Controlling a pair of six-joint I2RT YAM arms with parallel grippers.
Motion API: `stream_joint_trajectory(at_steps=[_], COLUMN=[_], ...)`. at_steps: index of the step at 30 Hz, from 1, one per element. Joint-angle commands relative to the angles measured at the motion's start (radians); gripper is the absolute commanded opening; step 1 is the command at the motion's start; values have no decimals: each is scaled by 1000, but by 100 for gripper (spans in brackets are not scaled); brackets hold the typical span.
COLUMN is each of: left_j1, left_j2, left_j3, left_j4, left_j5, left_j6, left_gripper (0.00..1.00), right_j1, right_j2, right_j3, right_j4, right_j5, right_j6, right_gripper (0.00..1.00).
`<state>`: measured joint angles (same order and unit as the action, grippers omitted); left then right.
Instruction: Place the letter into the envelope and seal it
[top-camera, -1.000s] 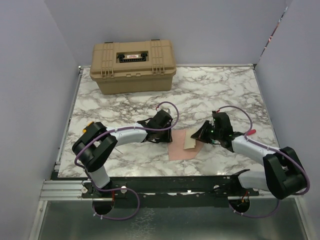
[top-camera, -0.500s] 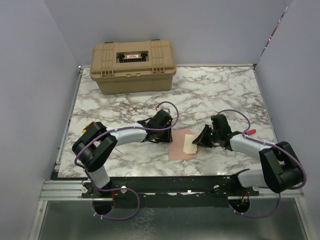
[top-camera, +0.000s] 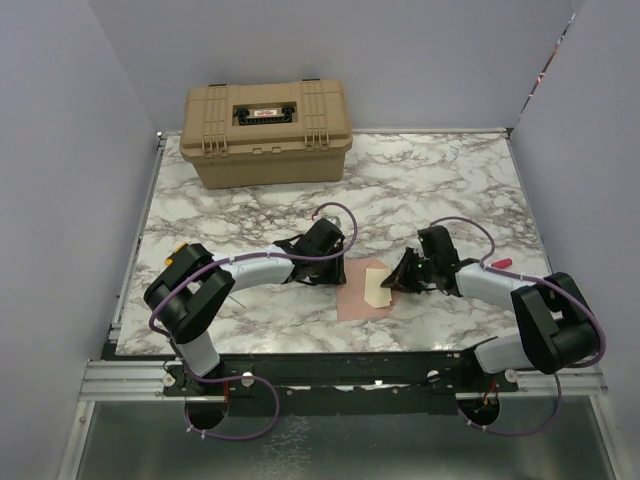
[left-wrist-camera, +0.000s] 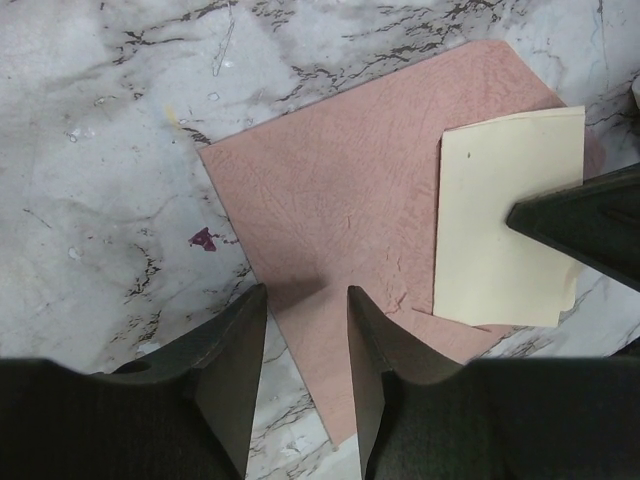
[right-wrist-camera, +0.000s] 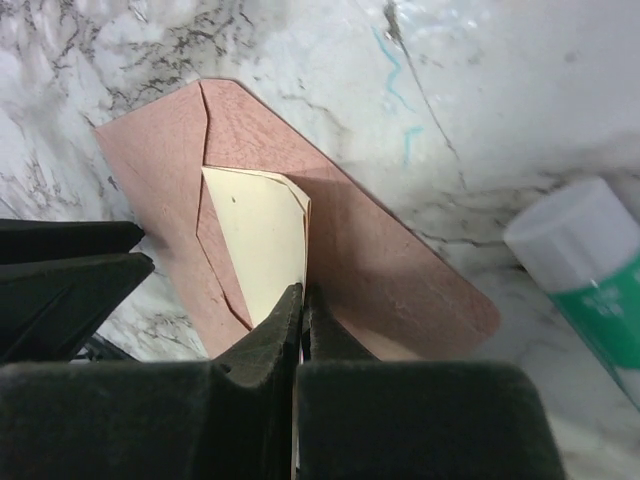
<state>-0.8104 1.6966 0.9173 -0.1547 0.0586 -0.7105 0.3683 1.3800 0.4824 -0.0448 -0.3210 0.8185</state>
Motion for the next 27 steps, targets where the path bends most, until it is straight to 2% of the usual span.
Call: stream_joint_trajectory(at_steps=[1,14,17,21,24,27], left_j1=[7,7,7,7,8,8], left_j2=[34,27,28,24,20,22], left_j3=[-7,-3,-2,-3,-6,-10], left_j4=[-69,-66,-66,-66,-66,-67], left_j5=[14,14,12,2,-9,-13], left_j6=[29,32,30,25,23,29], left_gripper=[41,42,43,44,44,45], right_j1=[4,18,19,17,18,18], right_j2=[64,82,61,27,-18,-13], right_j3=[38,78,76,95,79,83], right_j4=[78,79,30,-122,-140,-124], right_j5=[-78,-93,-57,44,85,58], right_j6=[-22,-32,-23,16,34,30], right_gripper=[1,1,1,0,1,1])
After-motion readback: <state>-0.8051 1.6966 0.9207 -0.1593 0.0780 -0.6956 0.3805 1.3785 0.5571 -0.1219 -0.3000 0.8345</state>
